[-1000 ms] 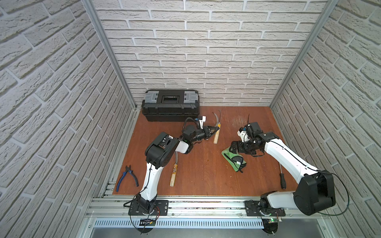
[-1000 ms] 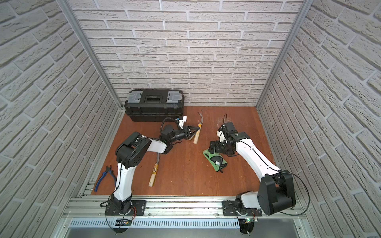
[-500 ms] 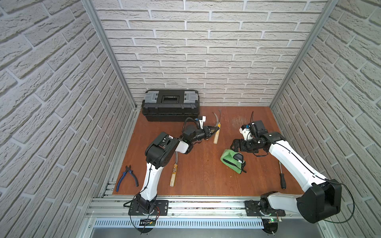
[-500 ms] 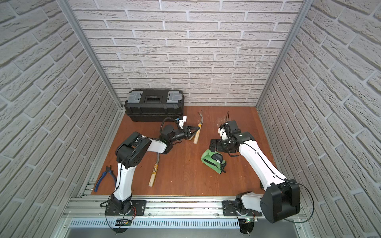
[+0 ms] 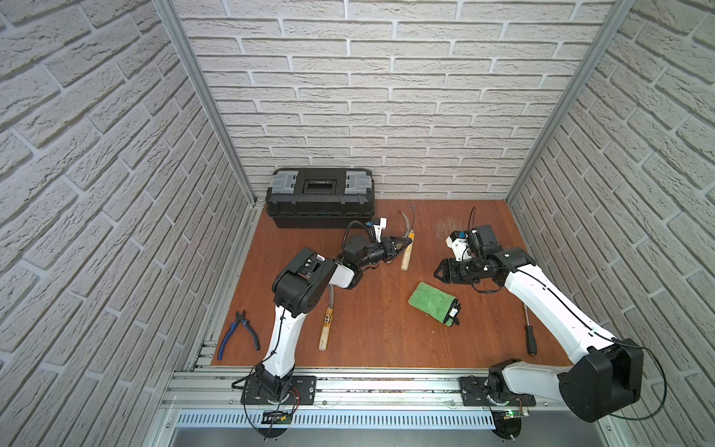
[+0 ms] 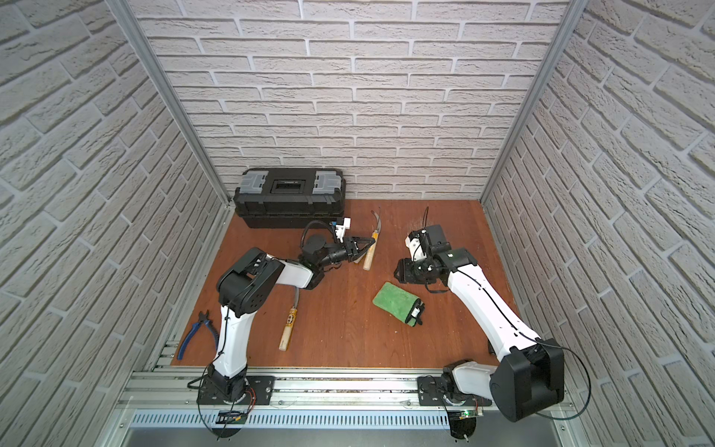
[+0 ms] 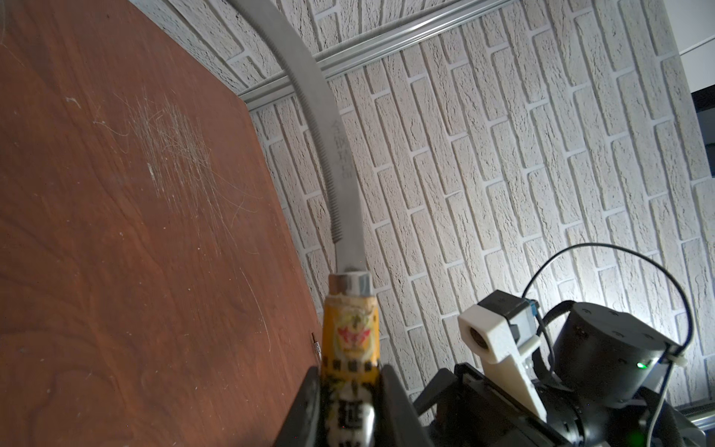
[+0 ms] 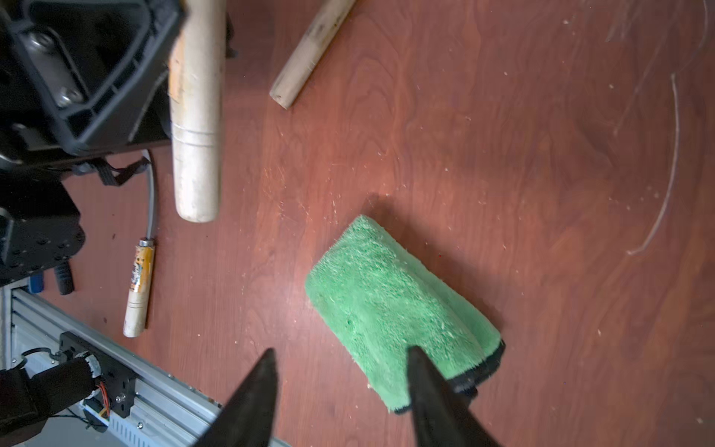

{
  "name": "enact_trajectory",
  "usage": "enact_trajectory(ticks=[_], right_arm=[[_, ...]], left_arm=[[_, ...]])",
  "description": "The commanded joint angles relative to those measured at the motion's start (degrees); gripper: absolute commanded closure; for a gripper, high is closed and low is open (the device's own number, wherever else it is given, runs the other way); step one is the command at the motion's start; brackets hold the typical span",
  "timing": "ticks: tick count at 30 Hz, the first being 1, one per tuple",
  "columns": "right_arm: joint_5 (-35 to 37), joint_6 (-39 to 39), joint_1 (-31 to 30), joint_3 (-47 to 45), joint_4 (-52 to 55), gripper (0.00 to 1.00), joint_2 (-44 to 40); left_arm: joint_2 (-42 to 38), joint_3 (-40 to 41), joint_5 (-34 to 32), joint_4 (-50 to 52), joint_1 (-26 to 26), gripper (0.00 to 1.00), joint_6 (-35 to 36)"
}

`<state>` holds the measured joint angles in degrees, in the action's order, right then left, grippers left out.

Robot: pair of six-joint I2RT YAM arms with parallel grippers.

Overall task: Wipe small sickles with rags
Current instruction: Place the rag at the center of the board, then adjust the small sickle.

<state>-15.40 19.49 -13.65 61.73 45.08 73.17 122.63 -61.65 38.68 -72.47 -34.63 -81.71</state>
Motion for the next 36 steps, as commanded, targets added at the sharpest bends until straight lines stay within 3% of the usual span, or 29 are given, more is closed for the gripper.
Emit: enact_trajectory(ticks=[1,18,31,36], right_arm=[[-2.62,5.54,-0.55,-1.94,-11.17,0.64,-0.91],[0.8,12.55,-3.61,12.91,-20.25,0.54,16.67],[2.69,13.74,-4.19,17.41,-19.18,0.54,23.01],[1.13,13.99,-4.38,17.63,-20.26,0.62,24.36]], left_arm=[[-1.87,0.98,1.71,-6.72,-0.55,1.0,-0.21],[-0.9,0.92,1.97,-6.16,-1.32,1.0,-0.02],[-0.84,0.9,2.35,-7.33,-1.32,1.0,-0.2],[-0.81,1.0,2.54,-7.42,-1.44,1.0,-0.02]])
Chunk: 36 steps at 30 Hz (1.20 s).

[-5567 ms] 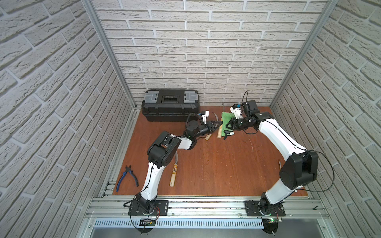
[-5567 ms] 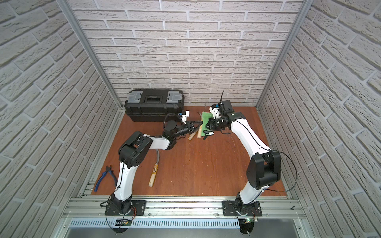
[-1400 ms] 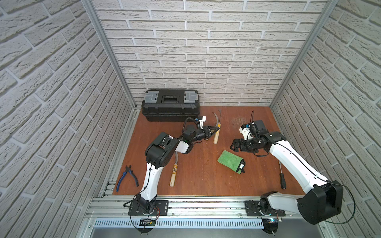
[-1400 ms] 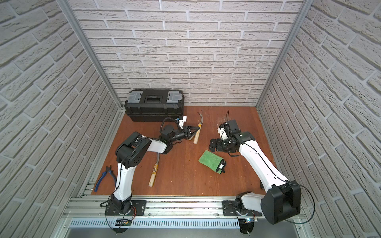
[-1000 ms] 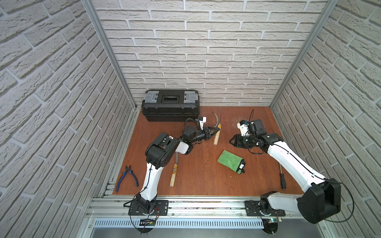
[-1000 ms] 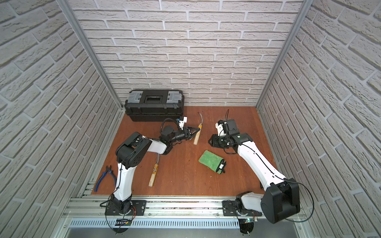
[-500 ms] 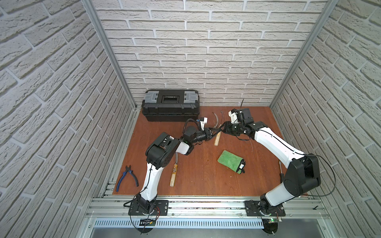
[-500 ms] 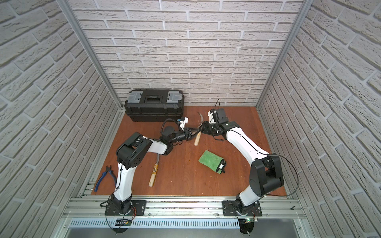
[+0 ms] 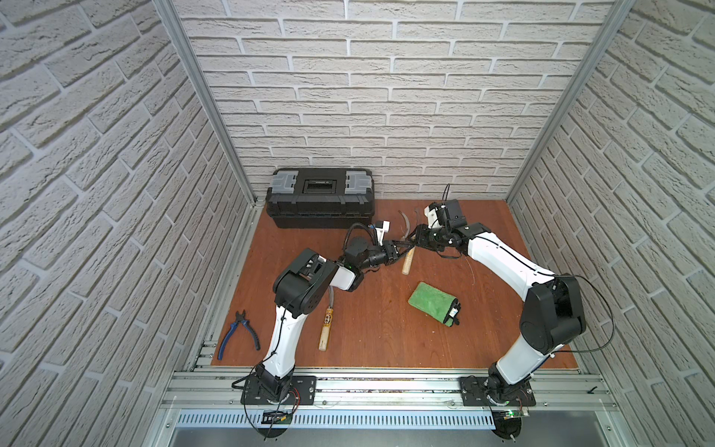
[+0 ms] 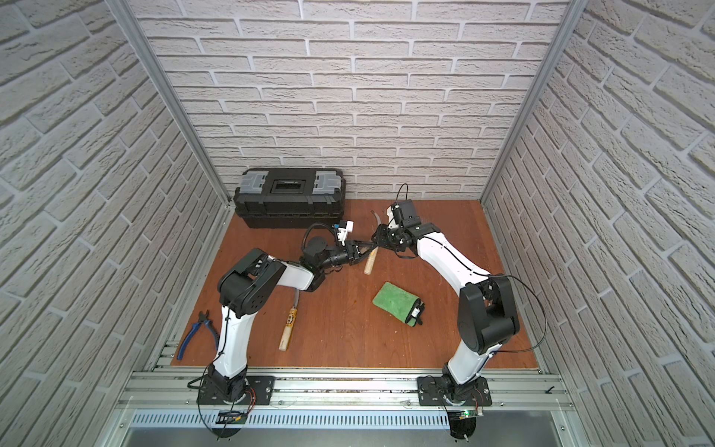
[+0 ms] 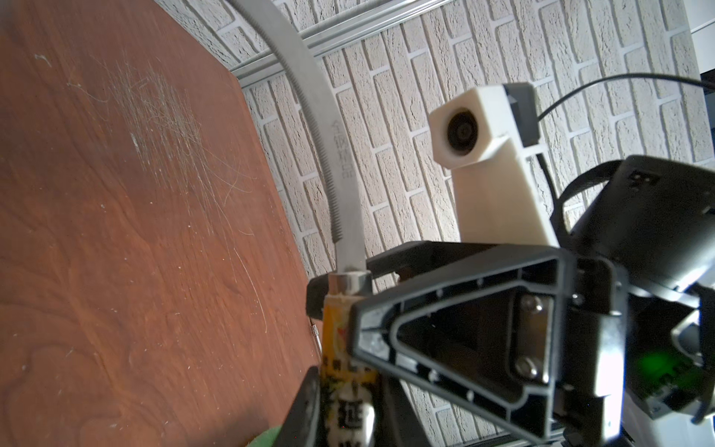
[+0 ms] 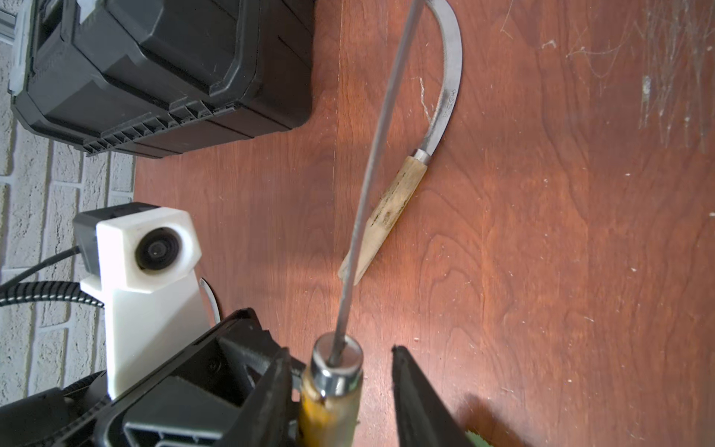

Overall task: Wipe small sickles with rags
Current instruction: Adjust the small sickle.

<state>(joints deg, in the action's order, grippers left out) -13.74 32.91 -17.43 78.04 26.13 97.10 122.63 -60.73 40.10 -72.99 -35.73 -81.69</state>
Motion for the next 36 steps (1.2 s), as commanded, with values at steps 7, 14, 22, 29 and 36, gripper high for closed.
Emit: enact_trajectory(ticks=[7,14,22,29,36], right_arm=[[-1.29,2.01,-0.85,0.82,-3.17,0.97,-0.23],[3.0,7.01,-1.16,-2.86,-5.91,0.97,-4.19],[8.18,11.8,-2.21,-4.79,-8.57,0.97,-6.57],[11.22,12.56,-3.17,-4.3,-8.55,0.97,-6.57],[12.29,12.7,-3.78,-5.47,-8.79,0.97,-7.14]], left_arm=[[-0.92,0.36,0.73,-6.34,-0.37,0.94,1.25],[-1.95,0.43,0.18,-5.55,-1.48,0.62,3.49],[-1.47,0.67,-0.83,-6.05,-4.0,0.58,4.7],[-1.16,0.65,-1.6,-6.31,-4.96,0.59,4.44],[-0.43,-0.77,-1.35,-5.82,-4.92,0.93,4.09]])
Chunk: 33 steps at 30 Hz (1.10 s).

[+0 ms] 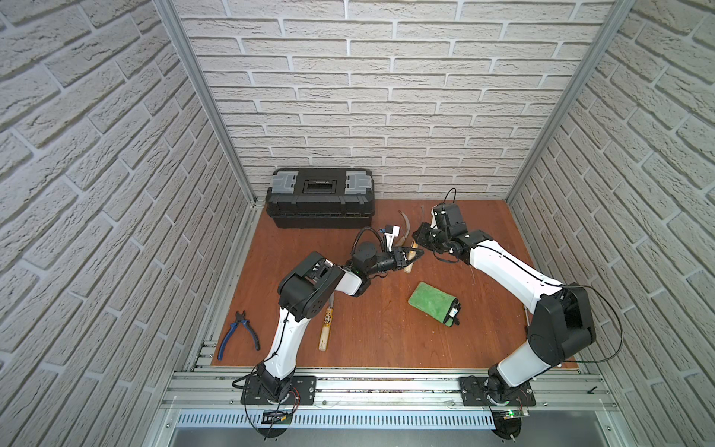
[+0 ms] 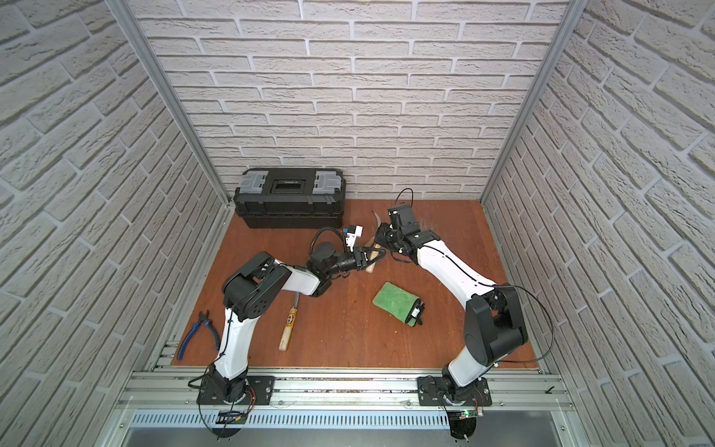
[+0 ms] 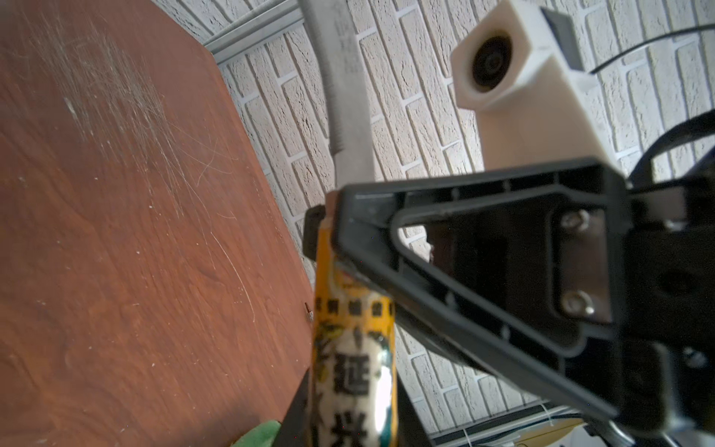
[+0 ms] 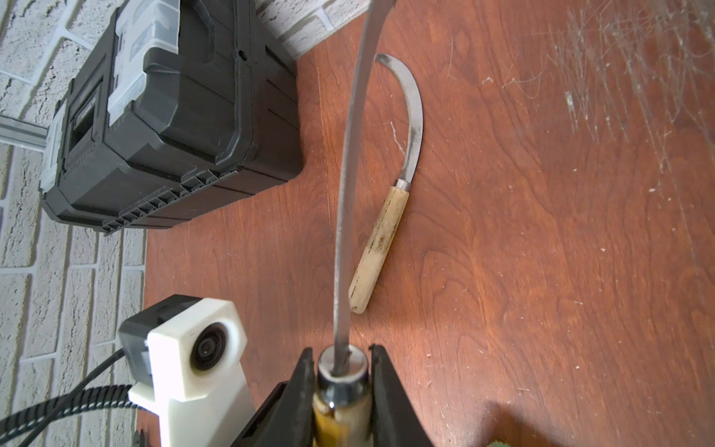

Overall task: Wipe small sickles with rags
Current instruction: Adjust the small sickle, then pick up the rag from the center of the board.

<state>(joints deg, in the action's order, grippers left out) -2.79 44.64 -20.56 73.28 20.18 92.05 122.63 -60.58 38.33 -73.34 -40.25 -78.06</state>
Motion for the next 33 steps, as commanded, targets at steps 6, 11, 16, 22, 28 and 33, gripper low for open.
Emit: enact_trajectory(ticks=[6,11,16,22,28,33], right_arm=[[0.71,0.63,-0.64,-1.62,-4.27,0.93,-2.72],[-0.35,-5.49,-0.54,1.22,0.99,0.66,-4.23],[-0.55,-16.46,-0.29,8.81,16.39,0.52,-5.94],[-0.22,-27.5,-0.3,15.28,36.01,0.41,-7.41],[1.71,-26.85,-0.54,3.81,41.28,0.39,-11.1],[2.33,-17.55,-0.96,-10.66,35.19,0.38,-16.52]], left_arm=[[-0.29,-0.52,0.27,-5.63,-0.13,1.0,0.19],[-0.47,1.13,-0.53,-7.0,1.19,1.0,-0.67],[-0.99,2.37,-0.15,-7.0,2.49,1.0,-0.51],[-2.38,4.77,-0.52,-7.01,3.79,1.0,-0.05],[-4.79,8.26,-1.69,-7.03,4.72,1.0,1.53],[-6.3,10.03,-2.06,-7.07,4.81,1.0,2.31]])
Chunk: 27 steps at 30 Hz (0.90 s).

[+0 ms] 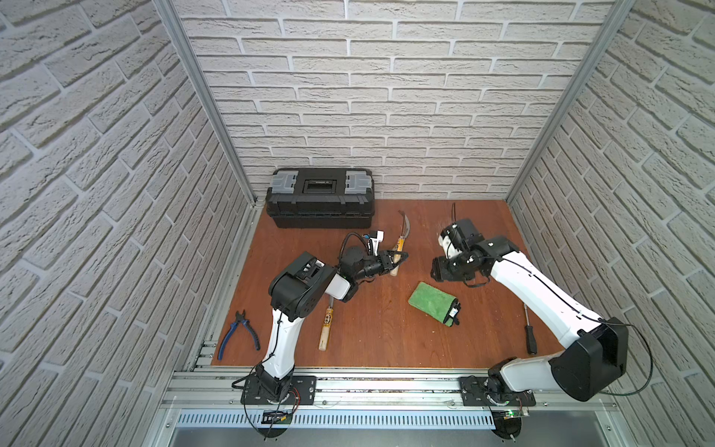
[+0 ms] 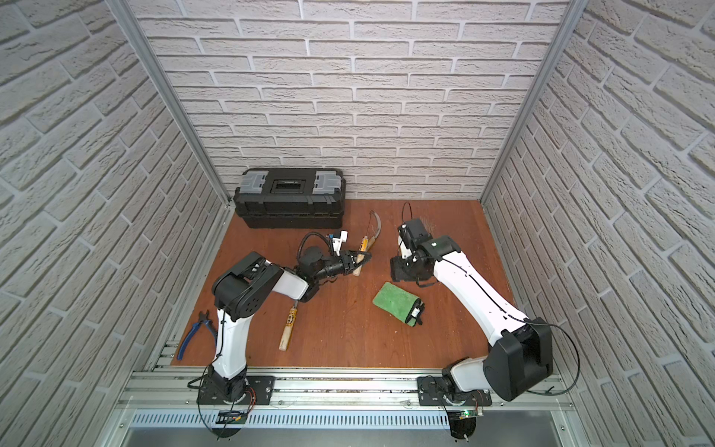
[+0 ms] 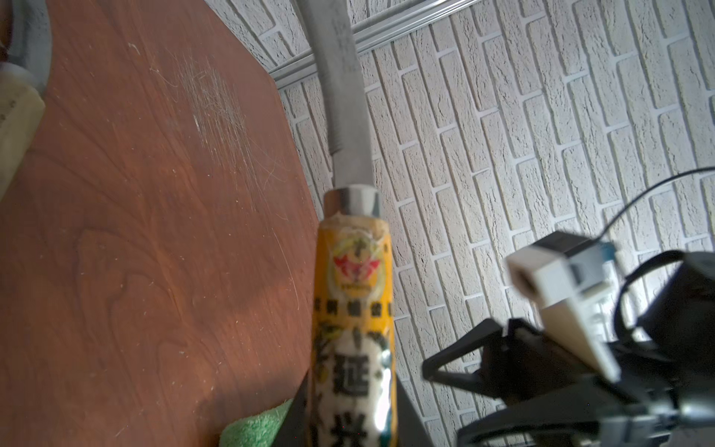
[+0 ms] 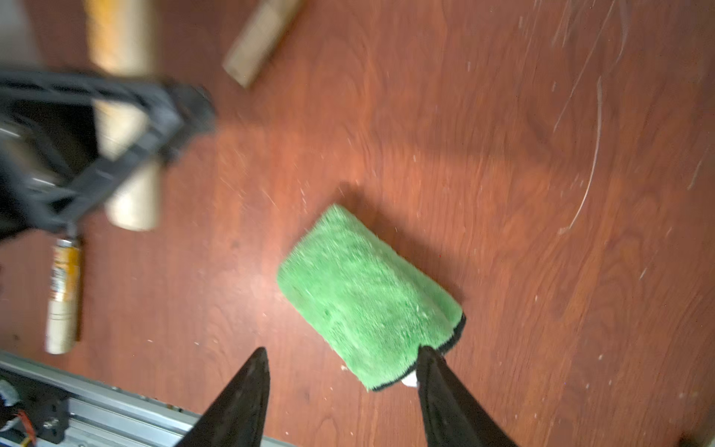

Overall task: Wipe small sickles with rags
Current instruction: Pick up the rag from the center of the board.

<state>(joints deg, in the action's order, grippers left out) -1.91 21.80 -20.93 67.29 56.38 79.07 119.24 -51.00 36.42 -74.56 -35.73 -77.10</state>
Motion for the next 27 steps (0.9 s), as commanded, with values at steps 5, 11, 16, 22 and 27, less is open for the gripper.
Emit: enact_trajectory(ticks=[5,11,16,22,27], right_arm=[[1.79,13.34,-0.51,-13.51,-5.97,0.31,-7.71],[0.6,15.26,-0.69,-14.72,-8.06,0.18,-4.37],[0.69,15.82,-0.69,-14.61,-10.16,0.11,-0.78],[1.48,11.99,-1.4,-8.52,-7.62,0.11,3.33],[2.79,7.45,-1.48,-3.24,-2.08,0.11,6.55]], left_arm=[[-3.84,1.22,0.95,-5.78,0.45,1.0,1.66],[-4.51,2.19,1.36,-5.79,0.54,1.0,2.43],[-5.3,3.27,1.46,-5.85,0.61,1.0,3.1],[-4.85,3.4,1.63,-5.77,0.74,1.0,3.27],[-4.88,3.52,1.28,-5.77,0.7,1.0,3.41]])
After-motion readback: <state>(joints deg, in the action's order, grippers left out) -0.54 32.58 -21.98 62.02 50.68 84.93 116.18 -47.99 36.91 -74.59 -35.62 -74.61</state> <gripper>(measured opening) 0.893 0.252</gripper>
